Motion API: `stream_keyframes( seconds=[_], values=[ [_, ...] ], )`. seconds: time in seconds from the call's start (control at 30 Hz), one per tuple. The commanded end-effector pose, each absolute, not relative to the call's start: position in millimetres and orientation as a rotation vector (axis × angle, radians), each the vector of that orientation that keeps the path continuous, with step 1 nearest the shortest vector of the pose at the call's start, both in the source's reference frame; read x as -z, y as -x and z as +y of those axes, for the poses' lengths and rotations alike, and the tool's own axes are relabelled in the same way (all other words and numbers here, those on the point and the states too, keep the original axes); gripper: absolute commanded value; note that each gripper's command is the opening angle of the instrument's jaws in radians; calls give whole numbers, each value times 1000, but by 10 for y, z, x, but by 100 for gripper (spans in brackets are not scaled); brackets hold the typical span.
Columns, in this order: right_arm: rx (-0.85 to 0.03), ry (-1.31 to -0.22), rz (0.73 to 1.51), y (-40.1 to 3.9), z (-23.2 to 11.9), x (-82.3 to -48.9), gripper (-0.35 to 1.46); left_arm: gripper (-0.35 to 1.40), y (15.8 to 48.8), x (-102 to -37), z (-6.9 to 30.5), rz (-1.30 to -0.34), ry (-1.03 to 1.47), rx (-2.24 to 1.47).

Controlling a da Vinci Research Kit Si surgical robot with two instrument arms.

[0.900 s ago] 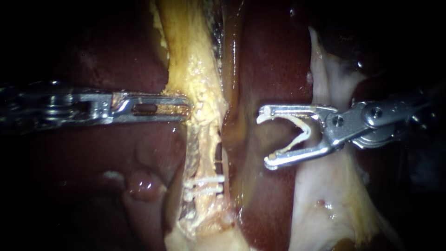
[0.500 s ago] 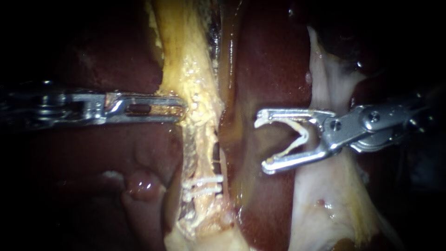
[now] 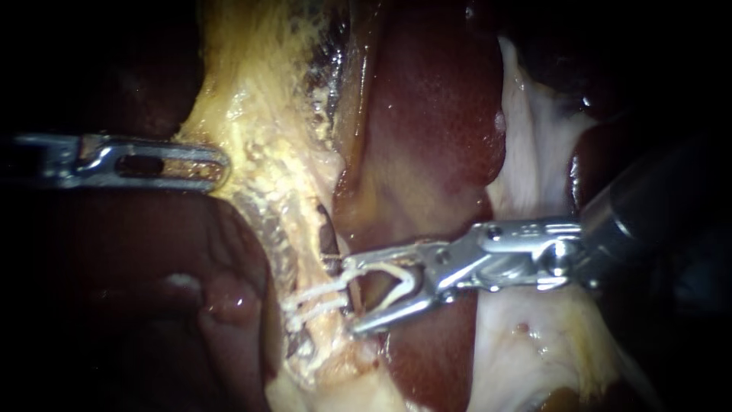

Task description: Clipping third clip left tube

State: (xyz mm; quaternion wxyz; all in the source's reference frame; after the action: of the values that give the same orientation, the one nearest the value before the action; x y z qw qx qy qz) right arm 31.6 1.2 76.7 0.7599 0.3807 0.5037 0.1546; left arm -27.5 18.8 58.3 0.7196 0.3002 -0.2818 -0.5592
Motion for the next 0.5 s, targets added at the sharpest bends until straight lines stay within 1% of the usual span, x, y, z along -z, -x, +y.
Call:
stream_keyframes(
  seconds=[0.03,0.2,0.5],
  values=[
    [-343,-832,1094,-316,15,-771,56,-35,275,-581,187,-623,-662,1239],
    [-354,-833,1092,-318,25,-778,55,-35,276,-576,186,-627,-661,1237],
    [-364,-825,1091,-337,28,-782,55,-35,274,-574,186,-630,-662,1237]
  ],
)
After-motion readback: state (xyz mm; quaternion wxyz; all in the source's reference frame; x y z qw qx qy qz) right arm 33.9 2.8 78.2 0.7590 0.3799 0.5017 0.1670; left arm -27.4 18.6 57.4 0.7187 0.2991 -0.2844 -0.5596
